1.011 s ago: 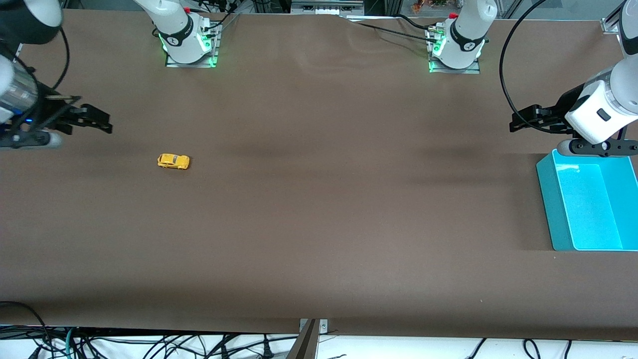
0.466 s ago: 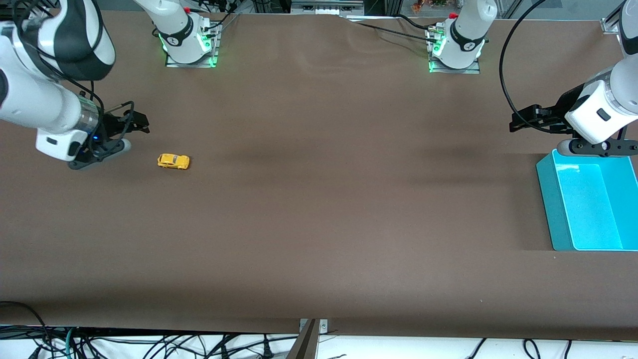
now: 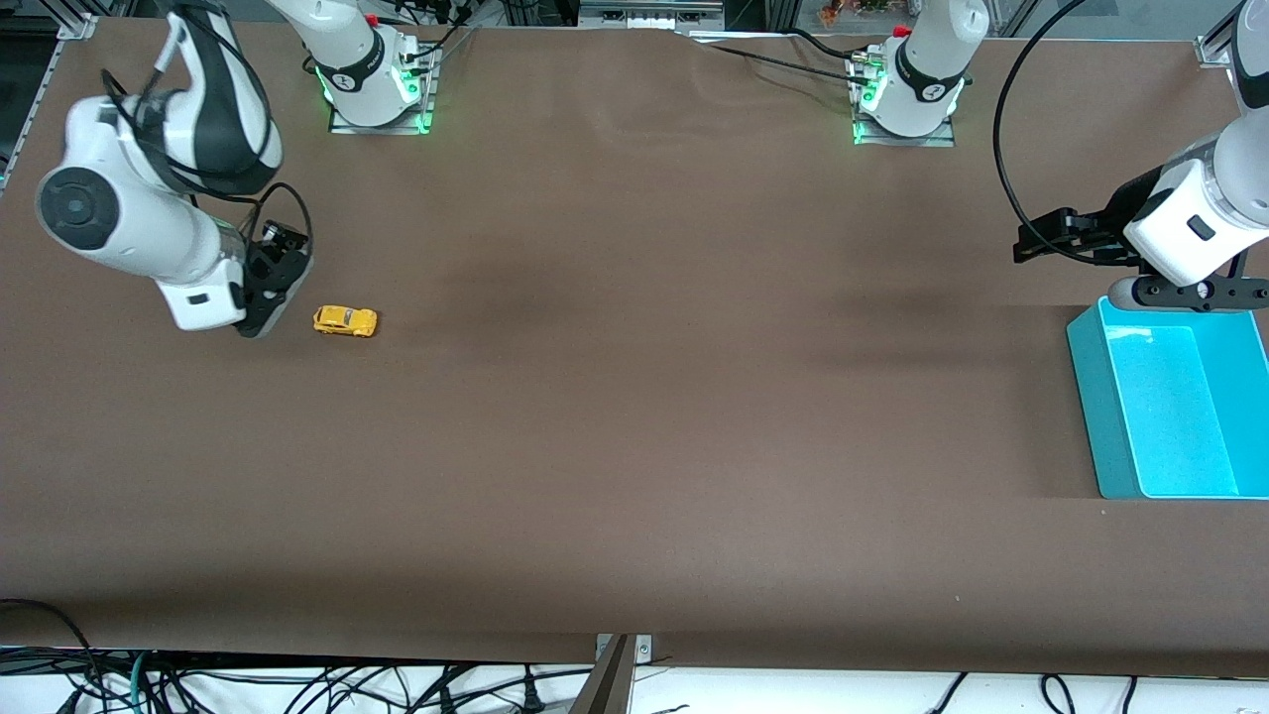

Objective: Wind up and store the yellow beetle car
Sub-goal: 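Reach the right gripper over the yellow beetle car, then grasp the car with the right gripper while the left gripper moves toward the box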

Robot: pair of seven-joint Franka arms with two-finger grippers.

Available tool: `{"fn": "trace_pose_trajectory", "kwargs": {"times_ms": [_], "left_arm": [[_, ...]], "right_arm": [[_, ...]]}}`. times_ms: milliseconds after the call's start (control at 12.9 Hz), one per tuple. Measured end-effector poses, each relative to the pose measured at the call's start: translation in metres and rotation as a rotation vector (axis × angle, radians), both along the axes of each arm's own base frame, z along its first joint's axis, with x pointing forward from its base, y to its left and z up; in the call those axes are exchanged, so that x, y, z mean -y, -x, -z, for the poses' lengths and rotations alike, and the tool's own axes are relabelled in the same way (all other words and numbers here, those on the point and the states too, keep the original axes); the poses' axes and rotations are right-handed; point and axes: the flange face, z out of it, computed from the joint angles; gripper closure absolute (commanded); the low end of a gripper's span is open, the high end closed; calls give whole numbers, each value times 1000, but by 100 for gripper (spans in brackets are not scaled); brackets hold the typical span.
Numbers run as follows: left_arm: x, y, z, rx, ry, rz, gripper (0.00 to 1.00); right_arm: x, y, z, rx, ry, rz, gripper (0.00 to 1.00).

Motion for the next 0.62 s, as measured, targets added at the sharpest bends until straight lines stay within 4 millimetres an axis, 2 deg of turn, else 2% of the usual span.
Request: {"fn": "trace_pose_trajectory", "kwargs": {"times_ms": [233,389,622], "left_arm": [[0,0,0,0,0,0,0],[0,0,0,0,0,0,0],[0,0,0,1,0,0,0]], "right_arm": [[1,23,57,106,-19,-233,0],[2,35,86,132,-28,-267,0],[7,36,119,153,-40,-266,1]]}}
